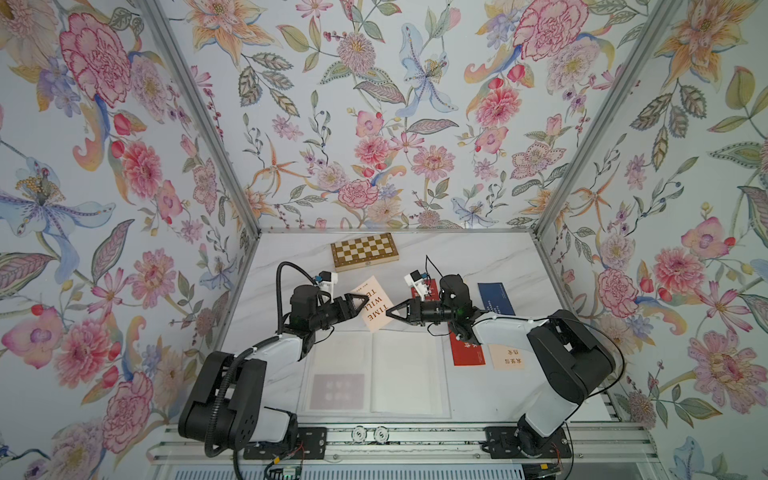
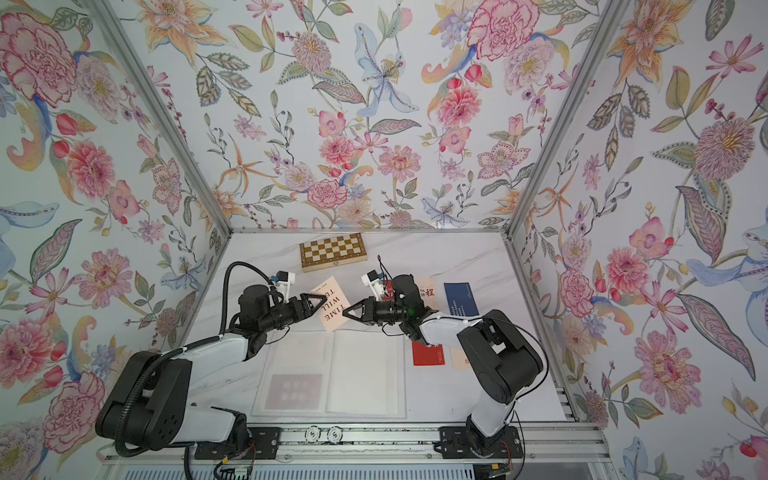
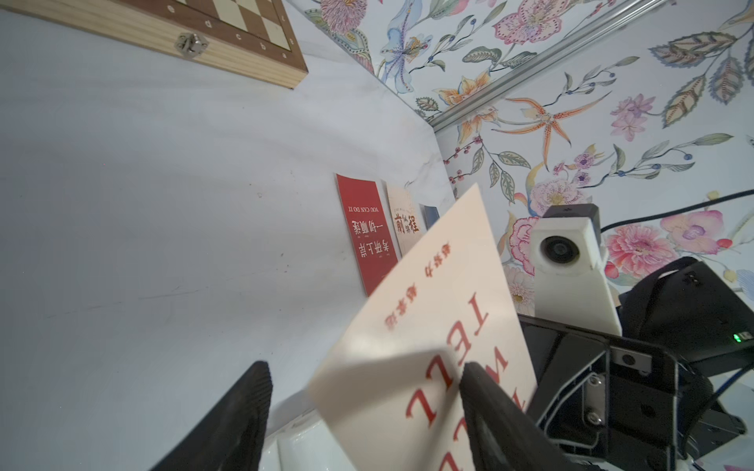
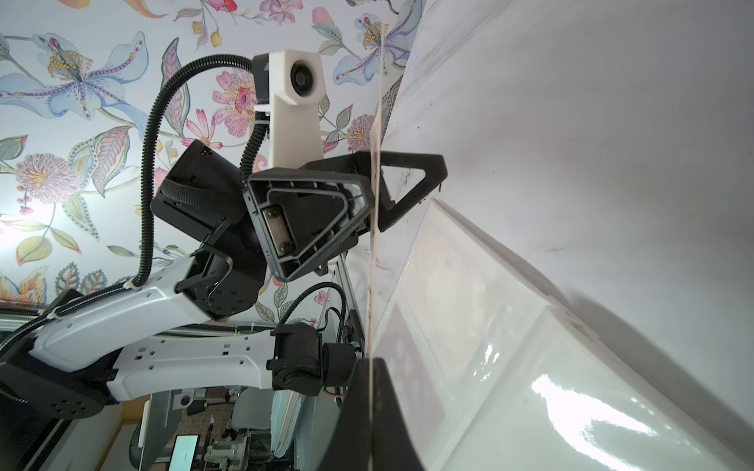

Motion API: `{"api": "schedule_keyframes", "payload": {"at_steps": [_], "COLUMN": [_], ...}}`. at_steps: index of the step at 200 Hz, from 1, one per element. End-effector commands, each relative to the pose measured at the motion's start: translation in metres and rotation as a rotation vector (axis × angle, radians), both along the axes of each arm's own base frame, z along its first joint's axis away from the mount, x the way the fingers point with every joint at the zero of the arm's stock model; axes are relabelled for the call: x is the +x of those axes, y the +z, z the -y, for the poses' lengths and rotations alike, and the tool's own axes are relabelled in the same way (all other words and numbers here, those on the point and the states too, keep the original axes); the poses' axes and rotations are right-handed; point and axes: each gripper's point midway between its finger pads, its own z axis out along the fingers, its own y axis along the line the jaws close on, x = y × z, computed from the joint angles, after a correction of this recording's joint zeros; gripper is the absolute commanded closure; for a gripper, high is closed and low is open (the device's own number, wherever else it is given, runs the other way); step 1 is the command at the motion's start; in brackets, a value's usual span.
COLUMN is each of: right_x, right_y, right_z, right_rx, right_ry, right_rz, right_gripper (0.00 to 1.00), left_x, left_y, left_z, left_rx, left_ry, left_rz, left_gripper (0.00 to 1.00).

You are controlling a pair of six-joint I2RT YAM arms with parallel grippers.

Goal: Place the photos into the photo albums
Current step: Pick up the photo at the center of the board.

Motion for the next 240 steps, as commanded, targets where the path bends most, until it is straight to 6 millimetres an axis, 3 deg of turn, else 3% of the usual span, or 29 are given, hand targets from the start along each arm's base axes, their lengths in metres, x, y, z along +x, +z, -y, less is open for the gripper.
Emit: {"api": "schedule_keyframes", "payload": {"at_steps": [1,61,87,148,210,240], "right_x": [-0.014,-0.018,-0.013,-0.001,0.012,0.014], "right_y": [-0.007,-0.025,-0.024,-0.028,-0.022,-0.018], "right_z": [-0.002,0.004,0.004,0.005,0.009,0.007], "right_rx": [0.028,-0.036,-0.046,-0.080,-0.081,-0.081], "right_ry": [0.055,0.052,0.050,0.069,0.065,0.081], "right_rz": [-0.023,-0.030,-0.025,-0.040,-0.034,-0.029], "right_gripper": [1.00,1.00,1.00,1.00,1.00,1.00], "left_x": [0.000,-0.002,-0.004,-0.009,-0.012,-0.012], "left_y": [0.014,0.011,0.008,0.010,0.013,0.012], "left_z": [0.005,0.005,0.005,0.005,0.004,0.004], "left_rx": [-0.086,-0.064,-0.048,-0.011,0.002,0.005], "left_ry": [-0.030,-0.031,-0.038,-0.051,-0.055,-0.057], "left_rz": [0.033,0.011,-0.007,-0.009,-0.013,-0.016], "left_gripper": [0.33,0.56,0.71,0.84,0.91,1.00]}}
